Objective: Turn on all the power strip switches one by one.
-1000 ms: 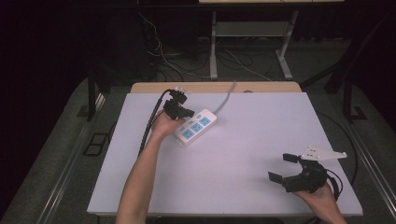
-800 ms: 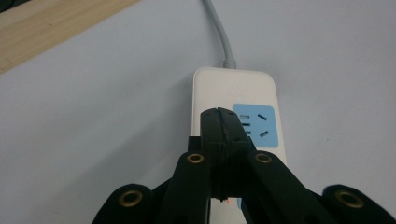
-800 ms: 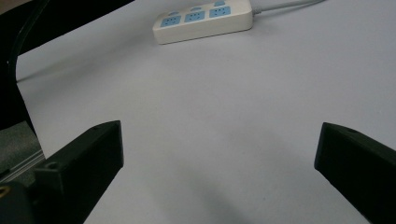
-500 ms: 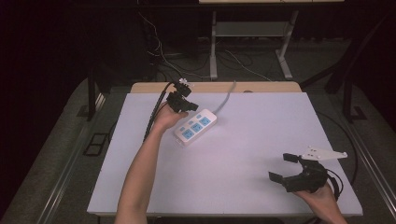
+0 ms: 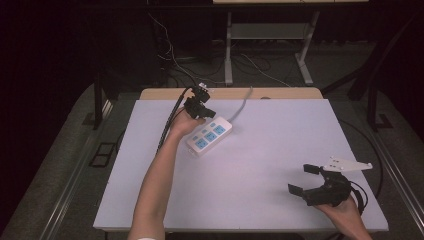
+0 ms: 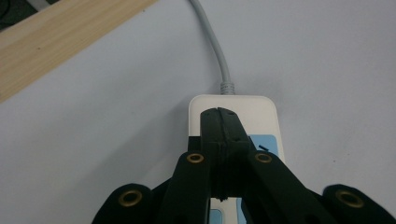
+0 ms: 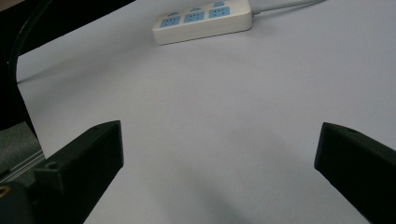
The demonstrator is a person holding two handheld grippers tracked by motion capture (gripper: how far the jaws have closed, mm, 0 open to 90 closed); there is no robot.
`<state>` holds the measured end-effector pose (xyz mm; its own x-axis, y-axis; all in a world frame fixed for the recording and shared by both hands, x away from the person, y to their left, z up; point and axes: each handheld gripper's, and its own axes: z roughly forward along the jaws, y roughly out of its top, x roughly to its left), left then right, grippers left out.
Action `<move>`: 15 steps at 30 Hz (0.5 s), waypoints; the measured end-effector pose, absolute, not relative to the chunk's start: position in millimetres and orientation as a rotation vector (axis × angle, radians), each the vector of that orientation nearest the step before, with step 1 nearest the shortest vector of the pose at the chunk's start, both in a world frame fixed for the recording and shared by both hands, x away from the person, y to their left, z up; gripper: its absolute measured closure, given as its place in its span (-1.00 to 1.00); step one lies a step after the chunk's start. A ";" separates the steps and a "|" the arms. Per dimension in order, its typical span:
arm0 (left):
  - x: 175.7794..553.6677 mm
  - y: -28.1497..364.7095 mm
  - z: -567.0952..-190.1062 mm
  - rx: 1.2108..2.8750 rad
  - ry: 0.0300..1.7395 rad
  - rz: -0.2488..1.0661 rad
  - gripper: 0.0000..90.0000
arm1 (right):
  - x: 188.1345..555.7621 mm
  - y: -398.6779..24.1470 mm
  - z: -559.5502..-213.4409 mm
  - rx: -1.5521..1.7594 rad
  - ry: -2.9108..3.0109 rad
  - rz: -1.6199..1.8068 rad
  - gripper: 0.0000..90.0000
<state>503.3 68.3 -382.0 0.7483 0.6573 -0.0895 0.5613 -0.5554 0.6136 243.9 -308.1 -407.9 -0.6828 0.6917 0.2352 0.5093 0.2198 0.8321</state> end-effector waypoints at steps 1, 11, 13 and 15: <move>503.6 67.7 -383.4 2.314 0.911 0.196 0.99 | 244.0 -308.2 -407.9 1.149 2.302 1.454 -0.97; 504.4 59.0 -395.6 2.369 0.917 0.204 0.99 | 244.2 -308.8 -408.0 1.151 2.303 1.454 -0.97; 504.4 58.6 -397.6 2.384 0.918 0.202 0.99 | 244.0 -308.7 -407.9 1.149 2.303 1.454 -0.97; 504.6 59.3 -399.3 2.388 0.923 0.203 0.99 | 243.8 -308.7 -407.9 1.149 2.303 1.453 -0.97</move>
<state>504.6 59.3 -399.3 0.7509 0.6577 -0.0598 0.5720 -0.6025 0.5565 243.8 -308.7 -407.9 -0.6831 0.6915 0.2348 0.5095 0.2210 0.8316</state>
